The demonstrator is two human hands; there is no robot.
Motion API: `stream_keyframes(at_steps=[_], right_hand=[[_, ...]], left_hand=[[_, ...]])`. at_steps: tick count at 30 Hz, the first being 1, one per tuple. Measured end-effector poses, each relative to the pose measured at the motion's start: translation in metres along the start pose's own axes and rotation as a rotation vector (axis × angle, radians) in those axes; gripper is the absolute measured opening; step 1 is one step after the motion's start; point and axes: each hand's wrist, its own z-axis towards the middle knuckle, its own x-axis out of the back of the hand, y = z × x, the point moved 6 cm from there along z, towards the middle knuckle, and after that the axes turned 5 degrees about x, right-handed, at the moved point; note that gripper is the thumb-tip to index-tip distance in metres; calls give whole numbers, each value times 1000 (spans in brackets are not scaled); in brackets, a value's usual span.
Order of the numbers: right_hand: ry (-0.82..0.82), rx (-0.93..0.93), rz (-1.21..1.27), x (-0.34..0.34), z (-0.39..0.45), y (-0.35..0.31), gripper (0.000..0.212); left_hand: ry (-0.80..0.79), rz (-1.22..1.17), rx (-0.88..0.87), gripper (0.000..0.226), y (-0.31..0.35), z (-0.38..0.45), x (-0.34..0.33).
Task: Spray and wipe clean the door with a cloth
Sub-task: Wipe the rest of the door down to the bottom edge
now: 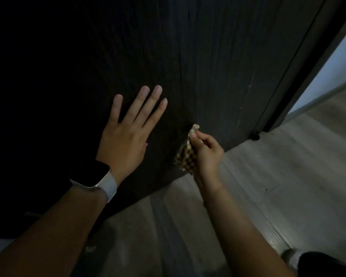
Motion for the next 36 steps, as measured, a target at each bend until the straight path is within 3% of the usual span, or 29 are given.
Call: stream_keyframes(at_steps=[2, 5, 9, 12, 15, 19, 22, 24, 26, 29, 33, 36], right_hand=[[-72, 63, -62, 16, -12, -34, 6], [34, 107, -111, 47, -31, -74, 14], [-67, -11, -187, 46, -67, -105, 43], [-284, -93, -339, 27, -112, -124, 30], [-472, -107, -382, 12, -157, -144, 11], [-610, -46, -421, 7, -196, -187, 9], [-682, -38, -471, 10, -214, -212, 23], [-692, -34, -473, 12, -221, -220, 32], [-678, -31, -454, 15, -224, -220, 39], [-727, -89, -392, 14, -223, -207, 41], [-794, -122, -374, 2, -221, -195, 38], [-698, -89, -399, 2, -209, -193, 31]], left_hand=[[4, -150, -49, 92, 1, -5, 9], [-11, -574, -38, 60, 2, -32, 22], [-81, -1194, 250, 38, -1, -100, 29], [-88, -1526, 471, 31, 1, -143, 42], [-237, -1756, 518, 31, 14, -167, 71], [-206, -1859, 559, 28, 16, -186, 108], [-81, -1879, 595, 13, 9, -192, 124], [-25, -1890, 604, 14, 5, -194, 131], [-63, -1971, 626, 13, 4, -195, 134], [-170, -2073, 689, 28, 7, -195, 133], [-108, -2017, 823, 11, -6, -194, 127], [-110, -2038, 874, 7, -17, -195, 122]])
